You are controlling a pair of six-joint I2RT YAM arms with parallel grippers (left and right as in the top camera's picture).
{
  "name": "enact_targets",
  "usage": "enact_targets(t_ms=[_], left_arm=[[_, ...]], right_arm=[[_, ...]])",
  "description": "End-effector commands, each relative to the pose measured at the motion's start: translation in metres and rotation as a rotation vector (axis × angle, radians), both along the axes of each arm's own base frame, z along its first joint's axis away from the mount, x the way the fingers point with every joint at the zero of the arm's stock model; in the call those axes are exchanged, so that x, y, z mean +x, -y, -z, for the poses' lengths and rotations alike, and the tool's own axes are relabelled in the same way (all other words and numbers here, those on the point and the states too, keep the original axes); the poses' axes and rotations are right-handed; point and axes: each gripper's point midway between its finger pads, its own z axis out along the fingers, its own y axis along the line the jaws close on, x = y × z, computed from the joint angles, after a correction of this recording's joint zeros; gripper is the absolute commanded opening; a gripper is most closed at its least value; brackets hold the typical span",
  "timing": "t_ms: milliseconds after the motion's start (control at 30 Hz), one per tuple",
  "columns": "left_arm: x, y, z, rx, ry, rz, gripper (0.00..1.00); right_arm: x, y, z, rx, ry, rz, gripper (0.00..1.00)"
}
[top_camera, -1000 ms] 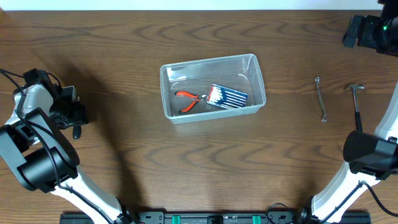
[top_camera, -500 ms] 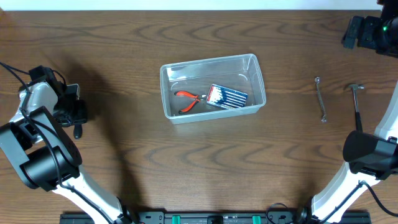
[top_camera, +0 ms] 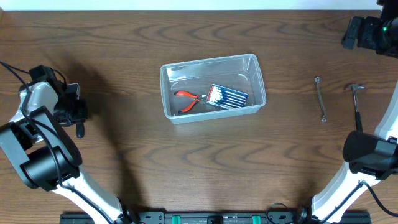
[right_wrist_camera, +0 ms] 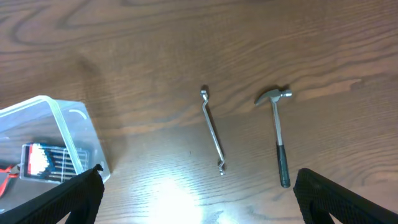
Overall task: Pack container
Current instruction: 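Move the left gripper to the yellow screwdriver and grasp its handle, then carry the screwdriver with the left gripper and drop it into the container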
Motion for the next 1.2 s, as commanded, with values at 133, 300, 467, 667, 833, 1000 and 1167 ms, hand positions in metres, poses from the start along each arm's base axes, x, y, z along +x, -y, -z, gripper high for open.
enact_targets(t_ms=[133,300,467,667,833,1000,1167], left_arm=[[-0.009,0.003,0.02,-0.007,-0.06,-0.062,0.06],[0.025,0.034,-0.035,-0.056,0.057,0.009,0.05],[0.06,0.096,-0.157,-0.027,0.262,0.188,0.06],[0.072,0.24,-0.28,0.045,0.586,0.75,0.06],[0.054,0.356,-0.274,0.015,0.626,1.155,0.06],[0.045,0.423,-0.21,-0.034,0.486,1.375,0.06],[0.048,0.436,-0.131,-0.065,0.29,1.434,0.06]], right_arm=[[0.0,-0.002,0.004,0.018,-0.013,0.01,0.99],[-0.001,-0.003,0.004,0.019,-0.017,0.009,0.99],[-0.008,-0.005,0.007,0.023,-0.047,0.0,0.99],[-0.01,-0.007,0.008,0.027,-0.058,-0.004,0.99],[-0.009,-0.012,0.008,0.027,-0.059,-0.017,0.99],[-0.012,-0.014,0.01,0.031,-0.074,-0.02,0.99],[-0.012,-0.016,0.01,0.032,-0.077,-0.024,0.99]])
